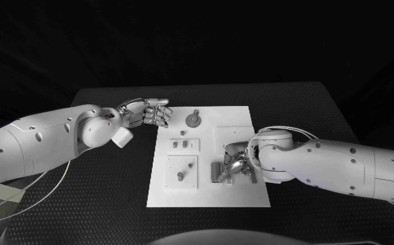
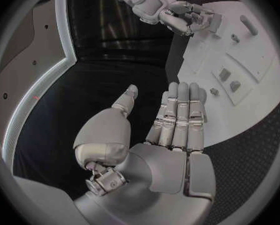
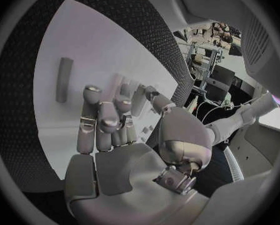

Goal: Assemble the parts on the task board

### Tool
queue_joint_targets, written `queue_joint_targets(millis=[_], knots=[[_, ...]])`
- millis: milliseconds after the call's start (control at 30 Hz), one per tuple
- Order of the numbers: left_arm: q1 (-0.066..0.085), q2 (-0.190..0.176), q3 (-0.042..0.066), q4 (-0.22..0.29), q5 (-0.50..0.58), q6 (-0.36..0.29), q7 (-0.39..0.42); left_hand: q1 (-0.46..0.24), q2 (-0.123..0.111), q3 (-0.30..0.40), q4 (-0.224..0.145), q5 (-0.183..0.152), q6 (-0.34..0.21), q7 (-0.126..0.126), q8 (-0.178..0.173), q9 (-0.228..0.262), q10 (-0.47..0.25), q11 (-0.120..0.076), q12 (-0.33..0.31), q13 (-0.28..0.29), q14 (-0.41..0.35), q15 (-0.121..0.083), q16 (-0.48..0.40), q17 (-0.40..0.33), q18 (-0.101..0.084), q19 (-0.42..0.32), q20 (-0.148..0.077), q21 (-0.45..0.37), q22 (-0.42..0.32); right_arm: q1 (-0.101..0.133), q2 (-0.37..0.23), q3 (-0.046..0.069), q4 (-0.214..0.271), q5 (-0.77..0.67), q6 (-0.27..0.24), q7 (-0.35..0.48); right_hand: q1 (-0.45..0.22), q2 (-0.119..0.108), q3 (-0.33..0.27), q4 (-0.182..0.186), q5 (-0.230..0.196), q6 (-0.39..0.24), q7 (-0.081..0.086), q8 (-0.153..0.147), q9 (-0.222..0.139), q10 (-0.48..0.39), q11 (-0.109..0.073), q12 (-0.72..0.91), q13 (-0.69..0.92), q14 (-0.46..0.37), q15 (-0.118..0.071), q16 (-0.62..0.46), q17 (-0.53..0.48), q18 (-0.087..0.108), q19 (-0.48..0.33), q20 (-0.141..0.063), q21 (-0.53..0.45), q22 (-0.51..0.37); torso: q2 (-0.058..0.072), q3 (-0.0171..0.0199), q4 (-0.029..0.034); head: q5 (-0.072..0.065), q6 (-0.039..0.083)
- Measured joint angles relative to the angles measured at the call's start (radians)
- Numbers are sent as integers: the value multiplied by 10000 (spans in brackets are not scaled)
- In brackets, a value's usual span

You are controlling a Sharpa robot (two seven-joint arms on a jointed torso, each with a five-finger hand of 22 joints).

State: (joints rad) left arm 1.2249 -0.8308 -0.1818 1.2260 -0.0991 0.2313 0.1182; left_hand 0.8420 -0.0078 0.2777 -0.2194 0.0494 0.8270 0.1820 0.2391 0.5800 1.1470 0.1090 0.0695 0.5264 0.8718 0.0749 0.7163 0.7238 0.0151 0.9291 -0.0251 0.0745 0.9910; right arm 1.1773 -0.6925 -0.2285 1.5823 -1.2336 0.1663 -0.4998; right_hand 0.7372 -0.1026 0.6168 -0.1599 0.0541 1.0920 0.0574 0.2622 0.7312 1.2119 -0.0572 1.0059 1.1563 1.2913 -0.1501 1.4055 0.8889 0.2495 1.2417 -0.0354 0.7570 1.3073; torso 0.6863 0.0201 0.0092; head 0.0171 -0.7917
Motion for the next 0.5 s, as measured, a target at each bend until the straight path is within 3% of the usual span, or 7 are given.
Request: queue_joint_targets(millis=[233, 333, 500], knots=[[0, -4, 0, -3, -2, 4, -2, 0, 0, 0, 0, 0, 0, 0, 0, 0, 0, 0, 0, 8, 0, 0, 0, 0, 0, 0, 0, 0, -1, 1, -149, 4, 65, 33, -47, 44, -194, -202, 0, 0, 1, 12, -10, -10, -30, 0, 0, 0, 7, 1, 5, 0, 10, 25, 0, 1, 0, 0, 1, 1, 1, -5, -1], [0, -9, 0, -3, -3, 6, -3, 0, 0, 0, 0, 0, 0, 0, 0, -1, 0, 0, 0, 8, 0, 0, 0, 0, 0, 0, 0, 0, -1, 6, -330, 22, 204, 56, -130, 75, -210, -409, 40, 123, 1, 14, -12, -8, -20, 0, 0, 0, 9, 0, 7, 0, 9, 49, 0, 1, 0, 0, 1, 1, 5, -6, -1], [0, -27, 0, -10, -4, 6, -7, 0, 0, 0, 0, 0, 0, 0, 0, -1, 0, 0, 0, 7, 0, 0, 0, 0, 0, 0, 0, 0, -1, 103, -799, 206, 423, 80, -279, 76, -168, -516, 143, 226, 1, 14, -13, -59, -22, 33, 33, 0, 8, 2, 10, 0, 9, 49, 38, -34, 0, 0, -2, -2, 5, -12, 16]])
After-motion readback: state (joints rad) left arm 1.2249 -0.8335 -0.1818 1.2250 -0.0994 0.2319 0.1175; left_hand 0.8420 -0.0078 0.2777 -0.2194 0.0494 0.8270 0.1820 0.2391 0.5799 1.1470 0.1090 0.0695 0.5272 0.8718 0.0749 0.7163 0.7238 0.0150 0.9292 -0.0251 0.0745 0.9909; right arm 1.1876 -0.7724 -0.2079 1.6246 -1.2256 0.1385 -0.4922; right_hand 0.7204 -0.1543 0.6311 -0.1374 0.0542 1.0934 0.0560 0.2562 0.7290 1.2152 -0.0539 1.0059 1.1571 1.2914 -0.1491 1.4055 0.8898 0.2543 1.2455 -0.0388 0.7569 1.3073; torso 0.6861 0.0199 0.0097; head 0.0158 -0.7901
